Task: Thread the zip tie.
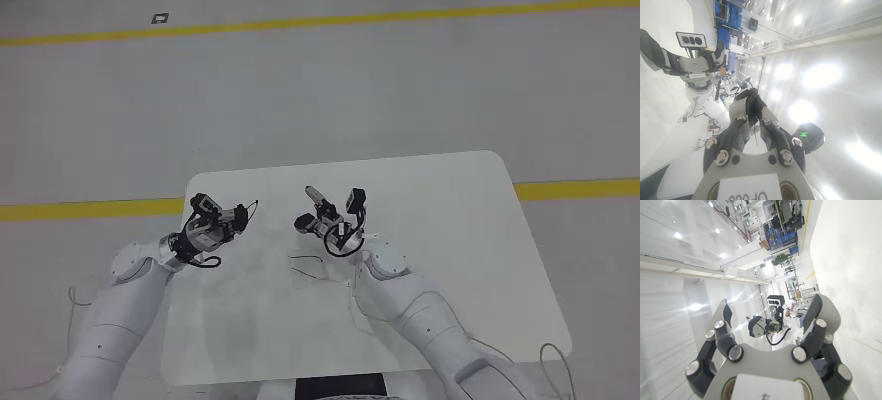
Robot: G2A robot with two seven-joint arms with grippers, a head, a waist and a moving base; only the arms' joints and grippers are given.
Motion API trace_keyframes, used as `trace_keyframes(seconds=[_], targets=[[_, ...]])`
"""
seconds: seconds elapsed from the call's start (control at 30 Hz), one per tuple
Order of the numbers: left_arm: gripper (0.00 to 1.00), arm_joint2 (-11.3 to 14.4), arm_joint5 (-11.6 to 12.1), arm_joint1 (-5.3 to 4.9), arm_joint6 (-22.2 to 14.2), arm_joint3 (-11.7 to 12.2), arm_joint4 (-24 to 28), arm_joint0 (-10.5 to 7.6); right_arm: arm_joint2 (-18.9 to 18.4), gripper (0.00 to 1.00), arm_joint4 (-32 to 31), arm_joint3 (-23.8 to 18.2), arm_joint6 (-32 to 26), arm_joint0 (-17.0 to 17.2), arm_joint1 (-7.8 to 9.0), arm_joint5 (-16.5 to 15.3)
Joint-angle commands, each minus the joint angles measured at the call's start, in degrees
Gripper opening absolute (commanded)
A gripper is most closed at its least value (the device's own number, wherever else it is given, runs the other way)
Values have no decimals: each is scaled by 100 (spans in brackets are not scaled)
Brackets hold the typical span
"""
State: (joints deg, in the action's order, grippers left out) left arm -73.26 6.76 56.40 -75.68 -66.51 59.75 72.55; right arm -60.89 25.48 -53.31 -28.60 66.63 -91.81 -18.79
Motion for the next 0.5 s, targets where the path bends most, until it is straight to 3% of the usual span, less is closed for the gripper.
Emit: trace_keyframes(seconds=[0.0, 0.07, 0.33, 0.47], targets=[[0, -64, -63, -14, -180, 20, 82, 11, -104, 100, -114, -246, 57, 114, 46, -69], [0, -99, -143, -23, -375, 45, 151, 15, -245, 100, -249, -597, 97, 264, 97, -69], [0, -42, -355, -88, -396, -184, 349, 90, -662, 100, -1116, -1935, 213, 888, 239, -69], [0, -41, -332, -97, -396, -206, 357, 100, -662, 100, -1116, -1935, 213, 888, 239, -69]])
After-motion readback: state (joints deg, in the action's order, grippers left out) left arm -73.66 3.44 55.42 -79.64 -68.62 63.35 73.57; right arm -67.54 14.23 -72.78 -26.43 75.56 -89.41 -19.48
